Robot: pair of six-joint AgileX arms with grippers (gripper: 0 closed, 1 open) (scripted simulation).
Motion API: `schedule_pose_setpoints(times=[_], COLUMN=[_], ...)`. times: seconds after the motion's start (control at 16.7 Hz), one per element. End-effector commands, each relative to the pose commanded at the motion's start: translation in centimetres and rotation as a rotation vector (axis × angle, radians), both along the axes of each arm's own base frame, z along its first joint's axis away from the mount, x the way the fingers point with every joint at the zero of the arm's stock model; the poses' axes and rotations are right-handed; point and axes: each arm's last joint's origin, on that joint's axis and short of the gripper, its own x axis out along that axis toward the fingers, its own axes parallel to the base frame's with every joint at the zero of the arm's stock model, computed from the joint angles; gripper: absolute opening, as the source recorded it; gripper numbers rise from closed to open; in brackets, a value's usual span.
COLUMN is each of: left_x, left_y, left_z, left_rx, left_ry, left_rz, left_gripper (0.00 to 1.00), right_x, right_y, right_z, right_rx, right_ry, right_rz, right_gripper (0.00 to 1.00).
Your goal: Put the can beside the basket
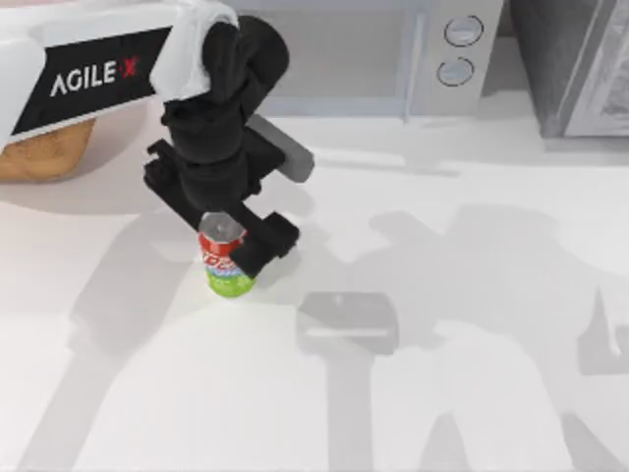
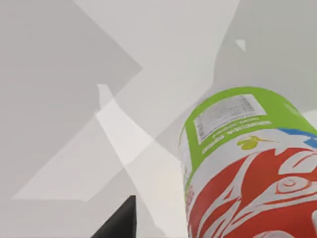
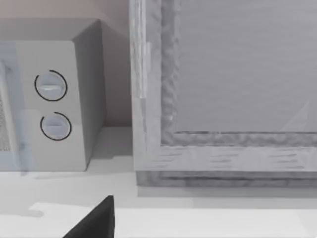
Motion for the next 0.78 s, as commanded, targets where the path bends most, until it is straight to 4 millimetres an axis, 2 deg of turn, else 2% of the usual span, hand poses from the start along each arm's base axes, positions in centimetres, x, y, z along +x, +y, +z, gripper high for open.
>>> schedule_pose_setpoints(times=[0.54,0.78], left_x=[0.0,0.0], left_y=[0.0,0.0], left_z=[0.0,0.0], left_rx=[0.0,0.0], left_ry=[0.0,0.0], left_rz=[0.0,0.0], left_gripper=[0.02,0.0], right_x=[0.0,0.0], right_y=[0.0,0.0], right_z=[0.0,0.0], right_rx=[0.0,0.0], right_ry=[0.0,0.0], right_rz=[0.0,0.0], right_gripper=[1.0,1.0])
